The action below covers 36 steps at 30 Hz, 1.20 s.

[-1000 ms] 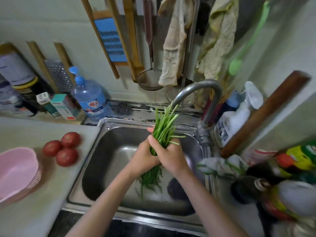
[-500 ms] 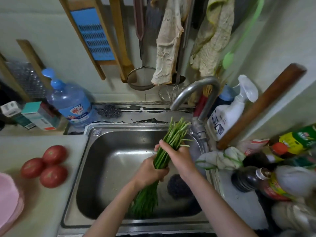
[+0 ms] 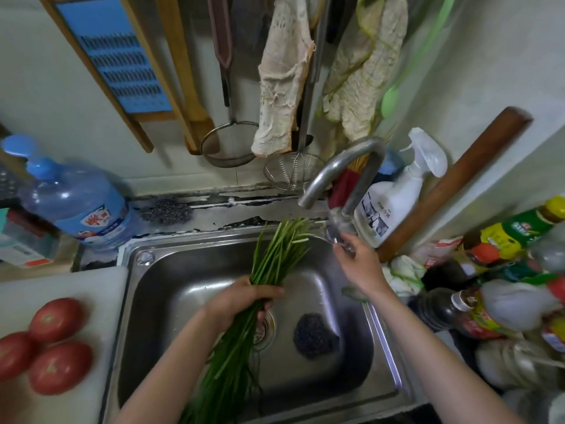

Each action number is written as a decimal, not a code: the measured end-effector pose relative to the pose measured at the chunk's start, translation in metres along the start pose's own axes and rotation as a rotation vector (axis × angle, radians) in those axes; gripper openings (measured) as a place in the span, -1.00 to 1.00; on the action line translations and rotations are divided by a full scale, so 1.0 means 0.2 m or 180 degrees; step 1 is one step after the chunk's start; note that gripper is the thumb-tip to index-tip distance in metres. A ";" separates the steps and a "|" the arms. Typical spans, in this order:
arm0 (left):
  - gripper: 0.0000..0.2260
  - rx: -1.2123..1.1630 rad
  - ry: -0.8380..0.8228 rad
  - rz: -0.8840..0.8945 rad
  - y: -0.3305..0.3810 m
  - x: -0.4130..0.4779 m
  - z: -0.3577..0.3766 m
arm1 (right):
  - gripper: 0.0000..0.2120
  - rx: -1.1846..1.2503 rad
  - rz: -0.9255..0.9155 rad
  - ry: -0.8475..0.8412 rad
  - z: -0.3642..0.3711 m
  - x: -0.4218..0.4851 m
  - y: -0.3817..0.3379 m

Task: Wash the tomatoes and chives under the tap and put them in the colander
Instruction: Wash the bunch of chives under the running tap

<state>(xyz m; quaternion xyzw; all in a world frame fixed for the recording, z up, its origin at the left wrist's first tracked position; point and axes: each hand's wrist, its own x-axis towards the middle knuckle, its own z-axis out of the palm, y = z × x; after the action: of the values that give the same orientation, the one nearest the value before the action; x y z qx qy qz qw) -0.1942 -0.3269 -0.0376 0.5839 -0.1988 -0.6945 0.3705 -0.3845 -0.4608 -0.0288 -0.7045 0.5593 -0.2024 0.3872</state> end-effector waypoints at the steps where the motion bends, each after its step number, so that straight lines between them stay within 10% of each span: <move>1: -0.84 -0.0238 -0.0092 -0.0044 0.00 0.01 0.00 | -0.65 -0.0167 -0.0083 -0.0110 0.00 0.04 0.01; 8: -0.79 -0.0759 -0.0054 -0.0206 0.06 0.09 0.11 | -0.74 -0.0579 -0.0466 -0.0820 -0.04 0.18 0.07; 20: -0.78 -0.0911 -0.0317 -0.0388 0.09 0.12 0.19 | -0.76 -0.0185 -0.0856 -0.0607 -0.02 0.17 0.22; 24: -0.80 -0.0925 -0.0302 -0.0367 0.08 0.10 0.16 | -0.81 -0.0531 -0.1530 0.0204 -0.09 0.01 0.10; 29: -0.84 -0.0914 -0.0233 -0.0309 0.06 0.07 0.10 | -0.19 0.1340 0.0552 -0.1916 0.12 -0.05 -0.10; 36: -0.80 -0.0311 -0.0290 -0.0094 0.00 -0.02 0.02 | -0.78 0.3441 0.1431 -0.1672 0.42 0.03 -0.32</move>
<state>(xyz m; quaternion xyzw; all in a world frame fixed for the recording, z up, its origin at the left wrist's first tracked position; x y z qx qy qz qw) -0.1980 -0.3238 -0.0338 0.5357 -0.1726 -0.7346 0.3789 -0.2819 -0.4355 -0.0320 -0.3015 0.3989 -0.1905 0.8448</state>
